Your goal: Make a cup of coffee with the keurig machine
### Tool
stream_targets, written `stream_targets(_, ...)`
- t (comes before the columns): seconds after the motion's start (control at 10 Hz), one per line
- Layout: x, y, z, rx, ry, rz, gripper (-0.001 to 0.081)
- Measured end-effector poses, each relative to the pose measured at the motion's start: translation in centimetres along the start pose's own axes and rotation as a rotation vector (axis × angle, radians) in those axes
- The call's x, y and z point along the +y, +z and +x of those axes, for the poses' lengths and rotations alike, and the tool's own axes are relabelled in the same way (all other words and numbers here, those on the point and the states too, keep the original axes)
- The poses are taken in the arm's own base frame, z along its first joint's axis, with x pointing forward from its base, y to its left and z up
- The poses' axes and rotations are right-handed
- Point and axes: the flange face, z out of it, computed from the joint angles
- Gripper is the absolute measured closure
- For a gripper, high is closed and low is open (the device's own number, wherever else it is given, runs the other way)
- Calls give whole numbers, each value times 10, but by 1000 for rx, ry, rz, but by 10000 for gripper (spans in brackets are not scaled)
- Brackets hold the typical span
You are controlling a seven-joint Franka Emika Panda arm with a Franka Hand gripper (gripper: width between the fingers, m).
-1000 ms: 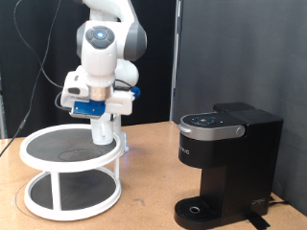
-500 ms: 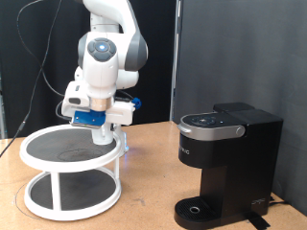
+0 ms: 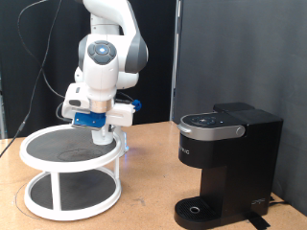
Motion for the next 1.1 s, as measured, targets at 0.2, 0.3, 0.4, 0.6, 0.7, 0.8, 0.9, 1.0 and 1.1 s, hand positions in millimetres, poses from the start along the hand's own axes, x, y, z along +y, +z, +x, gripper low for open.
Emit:
stream_targets(0.2, -1, -1, 0, -4, 17, 4, 358)
stream_targets(0.3, -1, -2, -1, -8, 23, 9, 541)
stream_targets(0.4, -2, -3, -1, -11, 27, 14, 677)
stream_targets(0.6, -3, -6, 0, -15, 30, 20, 778)
stream_targets(0.7, -4, -7, 1, -15, 31, 20, 778)
stream_targets(0.8, -5, -7, 1, -18, 32, 16, 797)
stream_targets(0.9, -4, -8, 1, -25, 33, 12, 797)
stream_targets(1.0, -3, -10, -1, -45, 35, 3, 804)
stream_targets(1.1, 0, -14, -3, -65, 34, 3, 804)
